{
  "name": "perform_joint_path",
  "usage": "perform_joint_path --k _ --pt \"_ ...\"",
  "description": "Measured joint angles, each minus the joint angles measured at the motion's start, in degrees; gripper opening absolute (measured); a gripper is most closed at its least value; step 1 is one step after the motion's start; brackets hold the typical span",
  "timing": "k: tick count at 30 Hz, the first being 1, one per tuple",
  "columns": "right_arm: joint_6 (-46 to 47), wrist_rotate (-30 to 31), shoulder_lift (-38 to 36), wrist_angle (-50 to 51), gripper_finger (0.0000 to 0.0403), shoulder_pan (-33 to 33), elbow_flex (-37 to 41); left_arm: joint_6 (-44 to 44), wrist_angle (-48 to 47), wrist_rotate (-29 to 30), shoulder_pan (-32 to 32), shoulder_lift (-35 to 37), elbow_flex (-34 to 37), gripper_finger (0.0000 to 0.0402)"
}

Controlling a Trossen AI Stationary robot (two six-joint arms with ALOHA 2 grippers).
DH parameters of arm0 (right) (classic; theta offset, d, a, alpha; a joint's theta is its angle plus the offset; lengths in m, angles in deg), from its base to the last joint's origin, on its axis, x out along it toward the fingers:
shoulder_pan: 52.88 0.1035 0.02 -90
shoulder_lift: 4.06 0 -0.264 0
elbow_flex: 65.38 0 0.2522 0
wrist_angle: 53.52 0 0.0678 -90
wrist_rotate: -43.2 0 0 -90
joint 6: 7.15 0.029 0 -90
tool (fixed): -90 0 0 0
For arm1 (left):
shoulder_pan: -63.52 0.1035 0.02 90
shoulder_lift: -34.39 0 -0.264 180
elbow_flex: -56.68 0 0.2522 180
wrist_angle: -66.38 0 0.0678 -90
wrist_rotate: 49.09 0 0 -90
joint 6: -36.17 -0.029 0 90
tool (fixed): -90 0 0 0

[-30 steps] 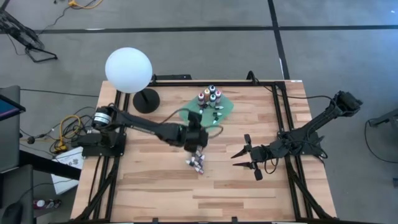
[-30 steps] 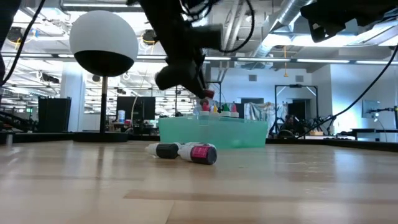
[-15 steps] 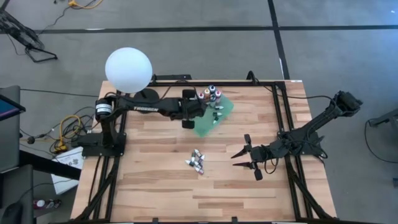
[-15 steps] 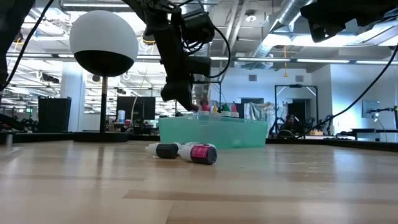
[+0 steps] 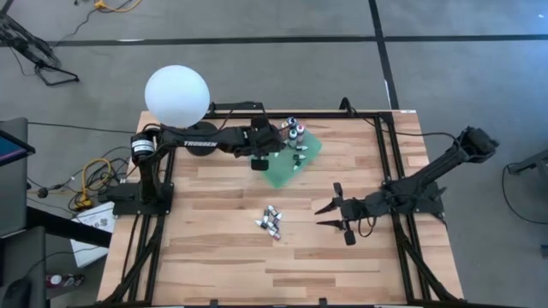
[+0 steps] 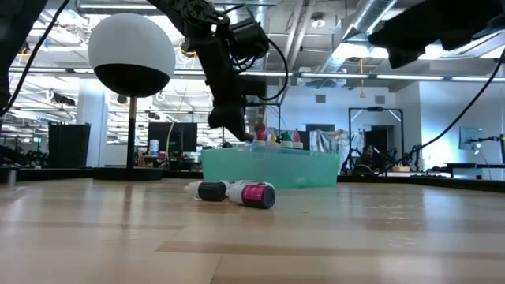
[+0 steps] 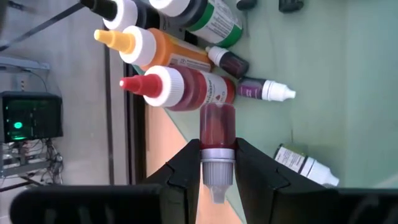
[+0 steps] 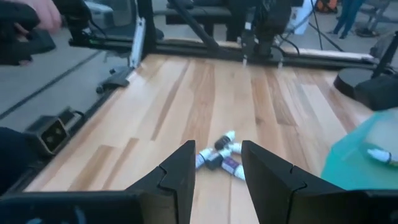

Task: Pick & Place food coloring
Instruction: Put the red food coloring bottle into the green bin

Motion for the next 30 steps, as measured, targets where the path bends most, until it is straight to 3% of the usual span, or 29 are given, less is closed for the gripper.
perform_joint_path --k 12,17,30 --pt "0.05 -0.17 0.89 -1.5 0.0123 -1.09 0.0 -0.91 -0.06 -0.14 1.74 0.0 0.01 0.0078" --pt "0.1 -0.17 0.89 -1.57 0.0123 -1.04 0.0 -0.27 -0.08 -3.4 2.26 0.0 0.02 0.0078" --pt "0.1 -0.2 0.87 -1.57 0.0123 -1.04 0.0 -0.18 -0.08 -1.97 2.26 0.0 0.02 0.0078"
